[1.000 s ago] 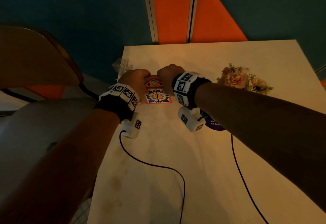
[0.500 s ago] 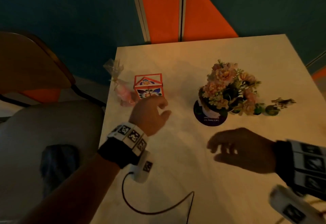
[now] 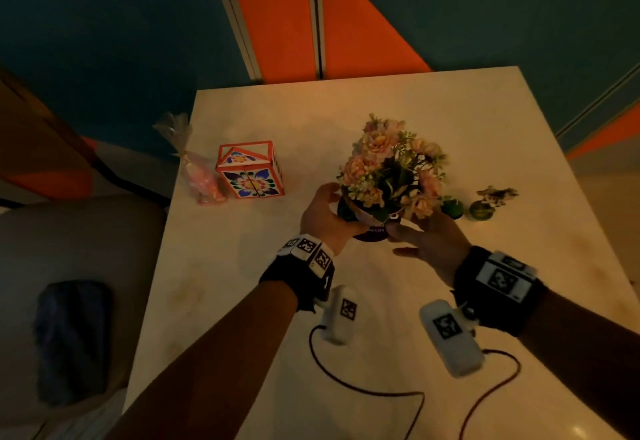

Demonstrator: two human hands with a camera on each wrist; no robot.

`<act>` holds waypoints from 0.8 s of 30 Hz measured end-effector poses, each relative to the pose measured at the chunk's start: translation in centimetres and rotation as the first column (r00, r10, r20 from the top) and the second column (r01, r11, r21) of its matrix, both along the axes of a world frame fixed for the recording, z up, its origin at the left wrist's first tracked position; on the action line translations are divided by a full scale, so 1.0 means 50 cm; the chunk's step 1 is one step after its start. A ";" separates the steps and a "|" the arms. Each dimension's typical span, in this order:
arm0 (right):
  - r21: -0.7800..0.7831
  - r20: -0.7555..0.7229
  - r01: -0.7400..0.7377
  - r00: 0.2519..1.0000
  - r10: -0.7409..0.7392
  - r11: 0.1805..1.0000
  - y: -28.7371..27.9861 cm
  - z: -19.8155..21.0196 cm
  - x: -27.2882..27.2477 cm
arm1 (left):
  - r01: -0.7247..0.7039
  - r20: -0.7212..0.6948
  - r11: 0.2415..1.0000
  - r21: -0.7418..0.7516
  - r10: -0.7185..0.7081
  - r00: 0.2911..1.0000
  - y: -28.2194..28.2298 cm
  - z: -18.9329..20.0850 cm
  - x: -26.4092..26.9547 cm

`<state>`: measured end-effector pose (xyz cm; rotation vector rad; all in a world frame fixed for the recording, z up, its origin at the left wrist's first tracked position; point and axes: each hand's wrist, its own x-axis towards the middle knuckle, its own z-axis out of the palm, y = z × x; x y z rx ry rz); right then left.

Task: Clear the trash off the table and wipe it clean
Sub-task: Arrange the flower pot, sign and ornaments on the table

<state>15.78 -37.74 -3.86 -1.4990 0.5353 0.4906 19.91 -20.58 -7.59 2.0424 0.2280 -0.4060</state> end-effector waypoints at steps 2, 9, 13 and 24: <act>0.052 -0.001 0.047 0.999 -0.047 0.998 0.004 -0.009 0.005 | -0.045 0.008 0.996 -0.082 0.045 0.999 -0.020 -0.009 -0.003; 0.134 0.034 0.104 0.993 -0.109 0.985 0.000 -0.029 0.038 | -0.116 0.096 0.980 -0.164 0.133 0.987 -0.058 -0.019 -0.008; 0.121 0.104 0.030 0.994 -0.042 0.992 0.016 -0.038 0.068 | -0.150 0.075 0.970 -0.194 0.167 0.983 -0.045 -0.014 -0.003; 0.107 0.125 -0.100 0.988 0.087 0.989 0.150 -0.051 0.180 | -0.315 0.013 0.934 -0.167 0.322 0.947 0.076 -0.012 0.078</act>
